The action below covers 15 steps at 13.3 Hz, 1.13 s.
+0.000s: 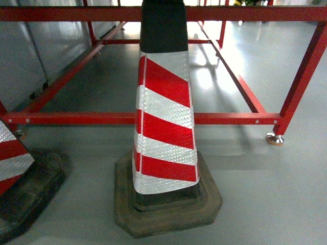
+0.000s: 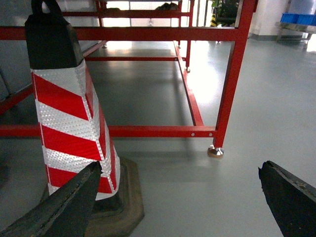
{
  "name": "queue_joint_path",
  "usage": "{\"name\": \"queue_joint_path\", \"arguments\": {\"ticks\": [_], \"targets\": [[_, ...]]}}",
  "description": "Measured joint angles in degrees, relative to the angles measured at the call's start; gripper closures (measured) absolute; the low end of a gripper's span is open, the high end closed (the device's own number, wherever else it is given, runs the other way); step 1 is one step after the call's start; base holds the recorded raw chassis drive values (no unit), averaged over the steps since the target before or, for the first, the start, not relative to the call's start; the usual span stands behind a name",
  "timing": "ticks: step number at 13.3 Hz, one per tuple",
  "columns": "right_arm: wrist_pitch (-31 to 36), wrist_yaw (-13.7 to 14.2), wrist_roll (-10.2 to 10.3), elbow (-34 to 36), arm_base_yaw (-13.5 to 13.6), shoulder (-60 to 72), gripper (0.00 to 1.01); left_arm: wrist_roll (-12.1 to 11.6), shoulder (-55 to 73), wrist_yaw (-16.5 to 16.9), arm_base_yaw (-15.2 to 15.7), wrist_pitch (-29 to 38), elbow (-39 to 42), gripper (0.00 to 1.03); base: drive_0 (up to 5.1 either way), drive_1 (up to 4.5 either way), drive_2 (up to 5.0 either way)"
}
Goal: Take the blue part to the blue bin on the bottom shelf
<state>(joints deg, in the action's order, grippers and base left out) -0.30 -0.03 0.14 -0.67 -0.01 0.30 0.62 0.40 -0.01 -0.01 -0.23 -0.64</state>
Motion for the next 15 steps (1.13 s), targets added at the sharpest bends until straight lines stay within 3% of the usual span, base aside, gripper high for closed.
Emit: {"name": "queue_joint_path", "arguments": {"ticks": [15], "targets": [[0.0,0.0,0.1,0.0,0.0,0.0,0.03,-0.1,0.0,0.1,0.0,0.0,0.0,0.05,0.0,0.00,0.0]]}}
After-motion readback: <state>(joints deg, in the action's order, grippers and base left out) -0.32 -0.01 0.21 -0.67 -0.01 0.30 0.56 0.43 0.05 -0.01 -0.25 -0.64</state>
